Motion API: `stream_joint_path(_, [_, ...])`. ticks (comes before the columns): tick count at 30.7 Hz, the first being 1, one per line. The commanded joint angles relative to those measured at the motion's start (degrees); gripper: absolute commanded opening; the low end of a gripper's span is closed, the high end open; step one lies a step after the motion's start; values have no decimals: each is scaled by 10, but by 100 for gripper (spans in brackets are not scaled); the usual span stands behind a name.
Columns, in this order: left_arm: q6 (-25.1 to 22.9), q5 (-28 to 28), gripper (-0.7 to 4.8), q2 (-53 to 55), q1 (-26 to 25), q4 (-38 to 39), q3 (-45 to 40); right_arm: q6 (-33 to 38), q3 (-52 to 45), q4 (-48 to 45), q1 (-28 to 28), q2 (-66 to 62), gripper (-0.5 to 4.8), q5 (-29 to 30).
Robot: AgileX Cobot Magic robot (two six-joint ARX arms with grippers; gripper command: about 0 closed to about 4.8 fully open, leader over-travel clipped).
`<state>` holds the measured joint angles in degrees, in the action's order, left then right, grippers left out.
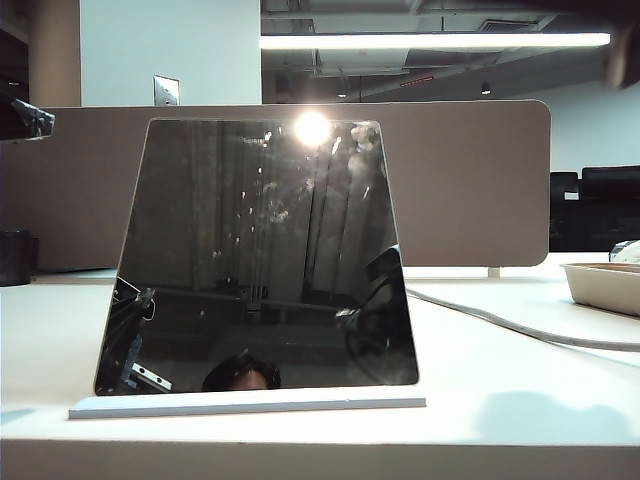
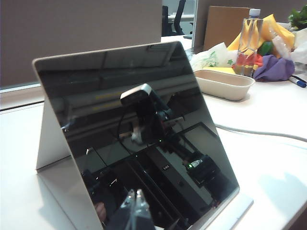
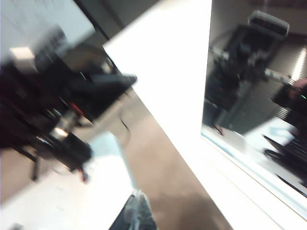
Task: Push the base of the mirror on the table to move it forward for a short distance.
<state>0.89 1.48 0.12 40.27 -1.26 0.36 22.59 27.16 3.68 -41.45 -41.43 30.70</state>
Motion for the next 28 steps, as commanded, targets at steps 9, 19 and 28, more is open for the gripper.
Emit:
stream_joint_path(9, [-3, -2, -1, 0, 0, -5, 0, -52, 53, 7, -108, -229, -6, -126])
stream_joint_path(19, [-2, 0, -1, 0, 0, -5, 0, -79, 89, -1, -112, -360, -6, -145])
stream_joint_path(28, [-2, -2, -1, 0, 0, -5, 0, -91, 96, 0, -111, -395, -6, -210])
